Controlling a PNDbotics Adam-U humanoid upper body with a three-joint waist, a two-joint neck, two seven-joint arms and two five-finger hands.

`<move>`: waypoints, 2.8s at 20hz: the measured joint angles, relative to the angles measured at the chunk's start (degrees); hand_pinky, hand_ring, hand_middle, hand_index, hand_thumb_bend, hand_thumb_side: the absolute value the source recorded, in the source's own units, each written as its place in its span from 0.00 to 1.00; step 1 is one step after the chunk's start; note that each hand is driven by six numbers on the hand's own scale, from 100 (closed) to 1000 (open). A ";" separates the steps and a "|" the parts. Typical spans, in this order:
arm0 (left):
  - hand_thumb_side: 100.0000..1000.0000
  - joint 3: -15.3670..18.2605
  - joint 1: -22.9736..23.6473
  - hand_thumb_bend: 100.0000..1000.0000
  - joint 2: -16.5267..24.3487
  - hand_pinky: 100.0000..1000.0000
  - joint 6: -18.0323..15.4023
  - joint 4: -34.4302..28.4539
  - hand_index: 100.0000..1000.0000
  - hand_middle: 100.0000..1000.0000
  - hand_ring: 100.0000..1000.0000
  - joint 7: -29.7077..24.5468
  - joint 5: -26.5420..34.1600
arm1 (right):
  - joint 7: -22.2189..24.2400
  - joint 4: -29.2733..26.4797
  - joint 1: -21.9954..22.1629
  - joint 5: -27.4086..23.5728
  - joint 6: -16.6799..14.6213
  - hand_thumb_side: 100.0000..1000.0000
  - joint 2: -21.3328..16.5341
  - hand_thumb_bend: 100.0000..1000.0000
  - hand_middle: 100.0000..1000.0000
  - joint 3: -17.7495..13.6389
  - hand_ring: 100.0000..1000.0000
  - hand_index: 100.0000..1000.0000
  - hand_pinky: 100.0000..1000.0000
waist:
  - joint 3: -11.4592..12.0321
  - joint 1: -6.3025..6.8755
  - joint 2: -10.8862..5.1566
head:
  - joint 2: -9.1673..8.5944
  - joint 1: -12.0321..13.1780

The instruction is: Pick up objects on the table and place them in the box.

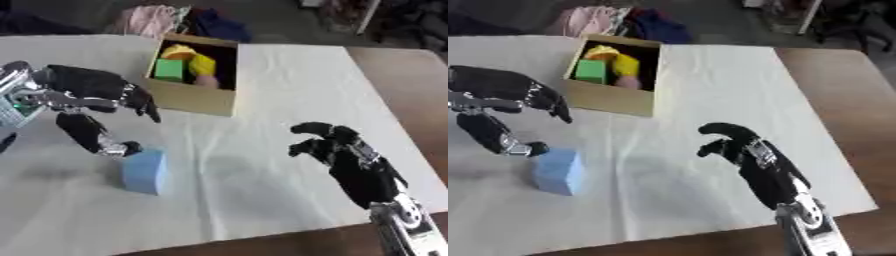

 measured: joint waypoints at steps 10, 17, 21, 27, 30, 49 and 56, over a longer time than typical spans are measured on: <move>0.69 -0.39 3.49 0.45 -0.43 0.80 -1.86 -0.98 0.91 0.80 0.74 1.86 -8.71 | -0.08 0.00 0.00 0.02 0.06 0.95 0.00 0.00 0.78 -0.02 0.63 0.81 0.82 | -0.01 0.00 0.00 | -0.03 -0.02; 0.51 -0.75 4.23 0.51 -1.35 0.75 -2.96 0.18 0.88 0.76 0.69 2.96 -11.10 | -0.08 0.00 0.00 0.04 0.06 0.95 0.00 0.00 0.78 -0.02 0.63 0.81 0.82 | -0.04 0.00 0.00 | -0.03 -0.02; 0.28 -0.73 4.30 0.47 -1.78 0.67 -3.60 0.80 0.82 0.65 0.57 3.60 -12.28 | -0.08 0.00 0.00 0.05 0.06 0.95 0.00 0.00 0.78 -0.02 0.63 0.81 0.82 | -0.06 0.00 0.00 | -0.04 -0.02; 0.21 1.29 4.45 0.19 -1.93 0.58 -5.01 1.26 0.70 0.47 0.44 5.00 -11.12 | -0.09 0.00 0.01 0.07 0.07 0.95 0.00 0.00 0.78 -0.05 0.63 0.81 0.82 | 0.04 0.00 0.00 | -0.05 -0.08; 0.18 3.38 4.06 0.13 -1.92 0.57 -5.05 0.90 0.68 0.45 0.42 5.12 -7.34 | -0.09 0.00 0.02 0.07 0.07 0.95 0.00 0.00 0.78 -0.19 0.62 0.81 0.82 | 0.14 0.00 0.00 | -0.05 -0.08; 0.10 14.89 -20.70 0.23 -17.15 0.62 0.35 32.52 0.77 0.53 0.48 20.68 -20.50 | 0.33 0.25 0.34 0.02 0.46 0.96 0.26 0.00 0.78 0.38 0.62 0.81 0.82 | -1.02 -0.03 0.00 | 0.01 1.34; 0.27 17.26 -22.14 0.28 -23.22 0.78 0.55 41.73 0.91 0.79 0.72 33.37 -34.16 | 0.81 0.31 0.29 -0.12 0.69 0.96 0.58 0.00 0.78 0.74 0.62 0.81 0.82 | -1.43 -0.17 0.00 | 0.01 2.51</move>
